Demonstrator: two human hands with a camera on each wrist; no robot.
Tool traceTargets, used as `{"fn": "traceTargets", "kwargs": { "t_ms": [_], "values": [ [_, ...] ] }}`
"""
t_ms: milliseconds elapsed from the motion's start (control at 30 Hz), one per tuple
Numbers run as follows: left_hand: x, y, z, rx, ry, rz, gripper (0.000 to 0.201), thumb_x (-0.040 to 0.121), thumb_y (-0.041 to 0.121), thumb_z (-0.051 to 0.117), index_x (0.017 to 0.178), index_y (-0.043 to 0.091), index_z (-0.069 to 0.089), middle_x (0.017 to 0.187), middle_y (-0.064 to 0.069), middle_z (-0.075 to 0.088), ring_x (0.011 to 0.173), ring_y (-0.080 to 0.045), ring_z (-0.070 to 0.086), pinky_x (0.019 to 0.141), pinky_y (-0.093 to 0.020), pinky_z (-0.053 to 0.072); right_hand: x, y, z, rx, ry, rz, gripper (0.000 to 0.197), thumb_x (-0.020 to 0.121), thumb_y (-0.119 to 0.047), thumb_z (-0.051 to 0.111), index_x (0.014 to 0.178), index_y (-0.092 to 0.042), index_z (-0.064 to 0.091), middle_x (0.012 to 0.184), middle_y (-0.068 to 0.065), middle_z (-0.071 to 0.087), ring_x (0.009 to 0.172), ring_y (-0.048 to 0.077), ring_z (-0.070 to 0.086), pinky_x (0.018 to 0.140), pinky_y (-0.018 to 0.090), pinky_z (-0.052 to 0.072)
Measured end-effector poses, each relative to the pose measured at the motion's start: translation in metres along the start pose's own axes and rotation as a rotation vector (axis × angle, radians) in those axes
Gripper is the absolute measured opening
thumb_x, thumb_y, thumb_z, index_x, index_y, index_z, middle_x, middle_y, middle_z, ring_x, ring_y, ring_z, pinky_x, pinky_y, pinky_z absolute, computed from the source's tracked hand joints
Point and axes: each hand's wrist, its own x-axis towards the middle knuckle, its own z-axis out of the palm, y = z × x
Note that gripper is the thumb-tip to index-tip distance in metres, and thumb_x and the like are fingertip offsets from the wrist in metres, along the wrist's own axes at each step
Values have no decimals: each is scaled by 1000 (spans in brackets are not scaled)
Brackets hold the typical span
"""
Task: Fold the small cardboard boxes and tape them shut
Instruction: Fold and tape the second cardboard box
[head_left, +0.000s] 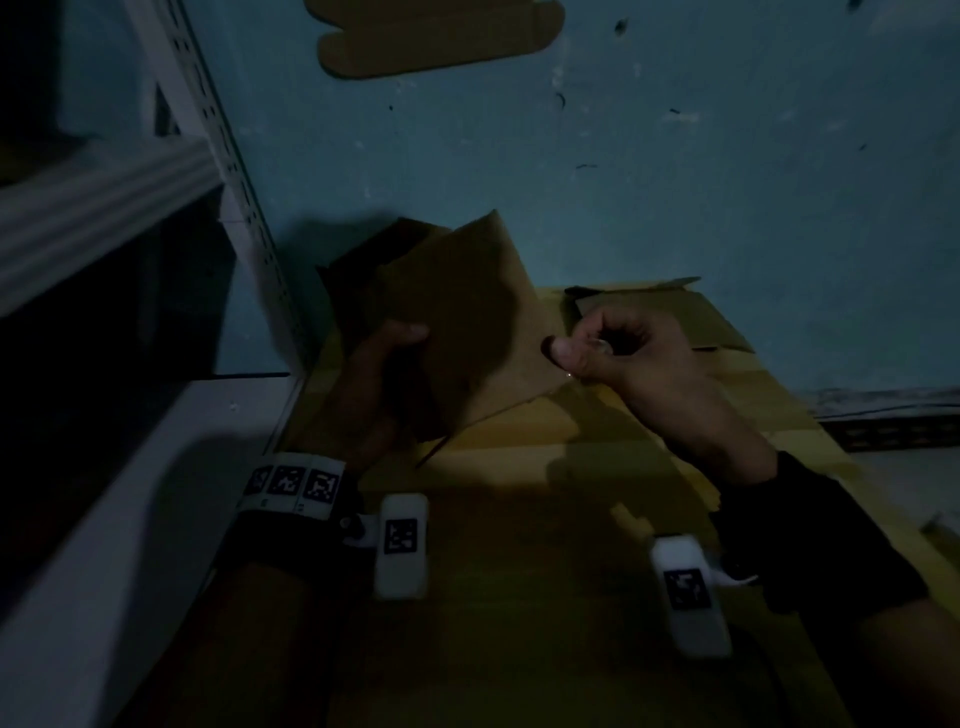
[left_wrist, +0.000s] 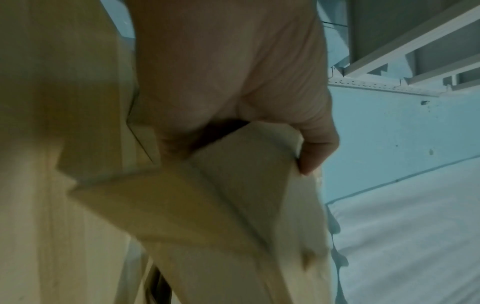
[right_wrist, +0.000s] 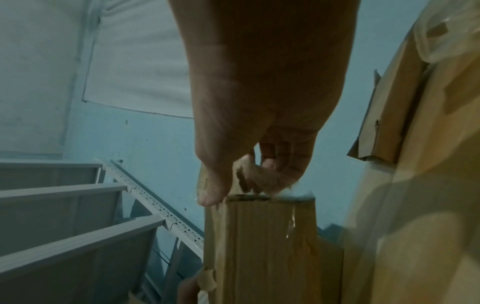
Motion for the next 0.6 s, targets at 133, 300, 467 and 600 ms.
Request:
{"fn": "traceTargets", "kwargs": {
  "t_ms": [133,300,467,600],
  "values": [
    [1,0,7,48,53,-5,36,97,17,45,130,7,55,102,-7,73,85,-21,73,64,-30,59,0,5,0,35,-20,7,30,84,-22,75,81,6,65,73,16,62,71,18,59,69,31,49],
    [1,2,8,106,70,0,29,99,16,45,123,8,57,94,-6,75,78,-19,74,60,-28,59,0,9,0,81,-2,19,37,81,-25,70,84,11,63,72,22,63,68,21,58,68,28,50],
    [1,2,7,135,100,47,38,96,14,53,132,5,54,108,-10,71,88,-22,72,67,-32,59,0,9,-1,73,9,18,30,90,-21,66,82,8,62,72,27,61,64,24,56,66,38,45],
    [2,2,6,155,117,80,52,80,16,70,130,8,57,115,-13,69,91,-23,71,71,-32,59,-1,11,1,53,4,31,35,90,-27,62,83,8,62,69,16,62,65,21,57,64,32,47]
  ]
}}
